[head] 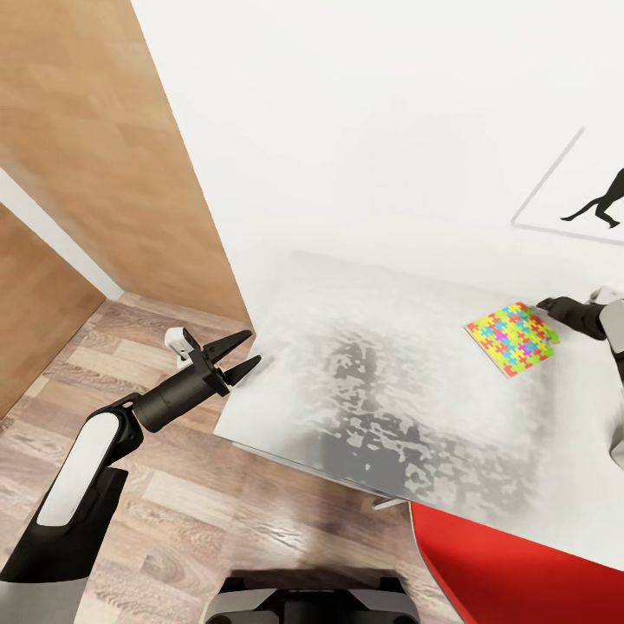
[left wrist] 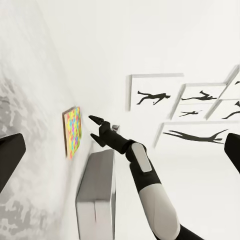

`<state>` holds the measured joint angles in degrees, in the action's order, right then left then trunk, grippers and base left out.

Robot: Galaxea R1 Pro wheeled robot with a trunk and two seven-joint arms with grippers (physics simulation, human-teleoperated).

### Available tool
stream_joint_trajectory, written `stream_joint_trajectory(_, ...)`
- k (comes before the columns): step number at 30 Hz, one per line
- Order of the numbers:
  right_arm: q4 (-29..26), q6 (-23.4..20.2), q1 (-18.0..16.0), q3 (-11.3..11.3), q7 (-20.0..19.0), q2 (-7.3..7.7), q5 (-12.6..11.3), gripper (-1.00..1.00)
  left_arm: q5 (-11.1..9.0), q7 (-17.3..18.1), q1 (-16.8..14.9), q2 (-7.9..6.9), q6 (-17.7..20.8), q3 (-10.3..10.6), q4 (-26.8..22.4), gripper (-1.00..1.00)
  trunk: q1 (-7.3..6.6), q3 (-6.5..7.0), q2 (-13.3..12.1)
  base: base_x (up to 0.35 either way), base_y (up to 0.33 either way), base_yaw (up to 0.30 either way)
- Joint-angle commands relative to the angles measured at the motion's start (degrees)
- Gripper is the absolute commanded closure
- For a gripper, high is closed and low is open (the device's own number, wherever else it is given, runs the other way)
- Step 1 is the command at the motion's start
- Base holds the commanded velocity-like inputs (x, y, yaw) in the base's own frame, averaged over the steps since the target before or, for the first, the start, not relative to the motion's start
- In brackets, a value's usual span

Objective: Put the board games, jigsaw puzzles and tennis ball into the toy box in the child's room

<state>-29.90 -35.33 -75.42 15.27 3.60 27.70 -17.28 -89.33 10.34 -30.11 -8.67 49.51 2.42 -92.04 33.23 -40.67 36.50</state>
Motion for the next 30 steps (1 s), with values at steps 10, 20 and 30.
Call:
stream_joint_trajectory(10,-0.07,-0.33,0.52,1.2,0.3,1.34,-0.99,-1.0,0.21,0.3,-0.03,-0.02,0.07,0.04,0.02,-1.0,0.02,-0.05,0.05,0.0,0.0,0.0)
stream_joint_trajectory(20,-0.03,-0.39,1.13,1.38,0.28,1.51,-1.05,-1.0,0.21,0.34,-0.03,-0.03,0.08,0.04,0.02,-1.0,0.02,-0.05,0.05,0.0,0.0,0.0)
stream_joint_trajectory(30,0.0,-0.42,3.23,1.42,-1.0,1.38,-2.34,-1.0,0.21,0.37,-0.03,-0.03,0.07,0.04,0.02,-1.0,0.02,-0.05,0.05,0.0,0.0,0.0)
